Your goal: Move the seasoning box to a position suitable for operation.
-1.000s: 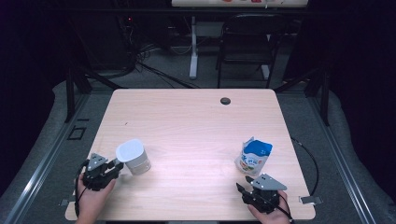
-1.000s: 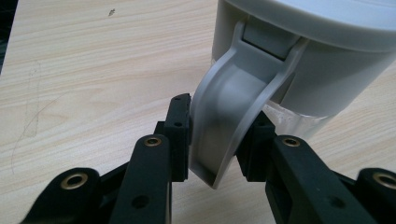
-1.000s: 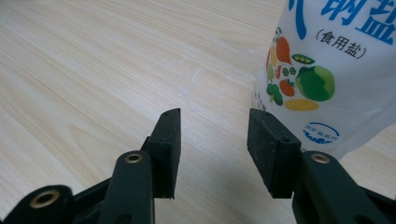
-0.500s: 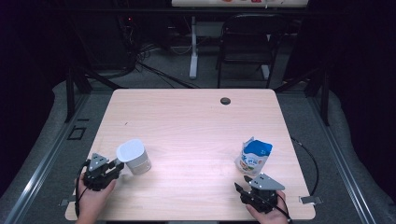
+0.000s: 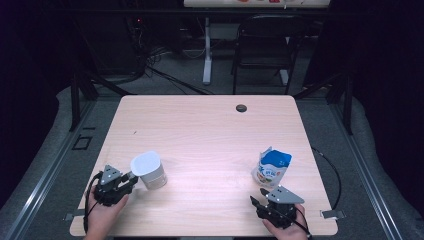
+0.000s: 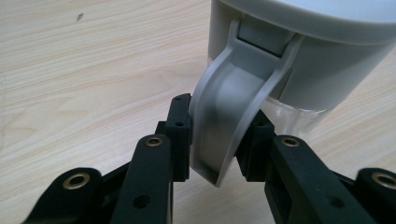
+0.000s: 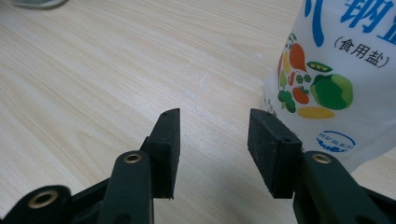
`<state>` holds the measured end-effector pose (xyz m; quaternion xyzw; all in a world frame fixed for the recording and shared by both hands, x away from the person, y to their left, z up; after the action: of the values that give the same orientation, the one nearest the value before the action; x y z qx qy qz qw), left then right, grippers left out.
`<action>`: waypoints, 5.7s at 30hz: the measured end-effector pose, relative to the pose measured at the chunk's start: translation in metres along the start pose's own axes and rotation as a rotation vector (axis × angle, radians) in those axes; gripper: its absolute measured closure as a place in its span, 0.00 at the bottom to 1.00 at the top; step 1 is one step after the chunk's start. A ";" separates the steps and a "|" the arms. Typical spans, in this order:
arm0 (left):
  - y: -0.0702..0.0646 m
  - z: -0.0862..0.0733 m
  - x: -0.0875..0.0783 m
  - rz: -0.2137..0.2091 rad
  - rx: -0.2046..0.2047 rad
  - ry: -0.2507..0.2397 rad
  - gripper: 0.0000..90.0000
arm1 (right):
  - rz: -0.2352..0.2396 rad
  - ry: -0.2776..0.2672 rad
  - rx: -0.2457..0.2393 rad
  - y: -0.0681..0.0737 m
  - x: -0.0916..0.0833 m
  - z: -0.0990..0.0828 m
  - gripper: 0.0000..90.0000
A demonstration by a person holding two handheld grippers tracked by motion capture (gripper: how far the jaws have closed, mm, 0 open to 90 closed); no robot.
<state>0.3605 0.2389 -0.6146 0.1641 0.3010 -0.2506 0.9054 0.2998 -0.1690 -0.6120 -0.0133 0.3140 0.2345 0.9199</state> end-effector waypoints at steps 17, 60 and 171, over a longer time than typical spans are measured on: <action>-0.039 0.011 0.002 -0.095 0.079 -0.008 0.78 | 0.008 -0.005 -0.004 0.005 0.001 0.001 0.61; -0.112 0.031 0.011 -0.263 0.224 -0.060 0.77 | 0.020 0.013 -0.025 0.012 0.007 0.001 0.61; -0.112 0.090 -0.034 -0.371 0.230 -0.031 1.00 | 0.295 0.077 -0.137 0.129 0.052 0.072 1.00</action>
<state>0.3169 0.1188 -0.5410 0.2041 0.2814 -0.4478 0.8238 0.3201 -0.0203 -0.5684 -0.0386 0.3310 0.3873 0.8596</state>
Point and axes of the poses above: each handheld gripper's, and its own axes: x roughly forward along the jaws, z roughly out of its top, y roughly to its left, the point moved 10 cm from there along x, roughly forward along the jaws, and after that the axes turned 11 degrees about x, right-handed, at the moved point
